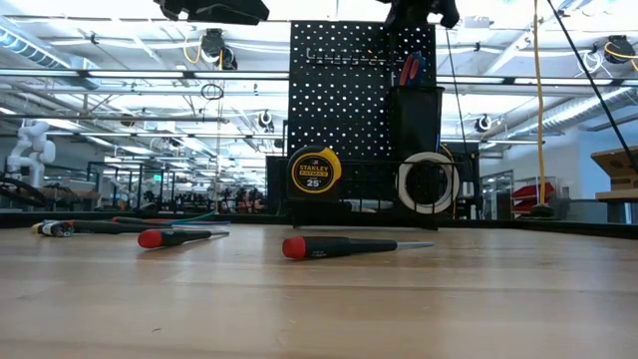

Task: Hang tools onto peg board
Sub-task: Hang the black screwdriver on the pegboard

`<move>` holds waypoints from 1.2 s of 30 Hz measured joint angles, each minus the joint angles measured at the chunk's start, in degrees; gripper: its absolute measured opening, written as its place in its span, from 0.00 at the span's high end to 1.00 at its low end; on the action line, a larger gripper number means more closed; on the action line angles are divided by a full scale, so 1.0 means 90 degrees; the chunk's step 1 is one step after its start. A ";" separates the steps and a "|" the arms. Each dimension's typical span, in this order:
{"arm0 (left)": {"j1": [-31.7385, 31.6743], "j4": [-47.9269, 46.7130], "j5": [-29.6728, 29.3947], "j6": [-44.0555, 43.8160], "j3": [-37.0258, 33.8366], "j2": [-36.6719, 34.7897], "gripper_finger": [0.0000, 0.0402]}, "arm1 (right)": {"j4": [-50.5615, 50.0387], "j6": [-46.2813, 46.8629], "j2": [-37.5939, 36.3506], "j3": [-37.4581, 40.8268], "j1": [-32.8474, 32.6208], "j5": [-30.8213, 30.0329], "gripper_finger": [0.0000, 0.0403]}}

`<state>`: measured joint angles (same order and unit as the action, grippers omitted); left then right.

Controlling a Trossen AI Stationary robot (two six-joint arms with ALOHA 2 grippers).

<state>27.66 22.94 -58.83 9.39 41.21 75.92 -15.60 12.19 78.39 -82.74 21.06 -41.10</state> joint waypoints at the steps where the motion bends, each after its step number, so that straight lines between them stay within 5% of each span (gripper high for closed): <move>1: 0.0000 0.0000 0.0000 0.0000 0.0000 0.0000 0.60 | 0.0032 -0.0031 0.0060 0.0000 0.0000 -0.0075 0.89; 12: 0.0000 0.0002 0.0000 0.0007 0.0000 0.0000 0.60 | 0.0047 -0.0122 0.0146 0.0005 0.0005 -0.0113 0.88; 23: 0.0000 0.0002 0.0000 0.0005 0.0000 0.0000 0.60 | -0.0174 -0.0367 0.0141 0.0005 0.0027 -0.0102 0.56; 36: 0.0000 -0.0151 0.0000 0.0032 0.0000 0.0000 0.60 | -0.0264 -0.0656 -0.0371 0.0002 -0.0138 -0.0073 0.44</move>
<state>27.66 21.58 -58.83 9.67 41.21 75.92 -17.98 6.28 75.05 -82.72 19.82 -41.76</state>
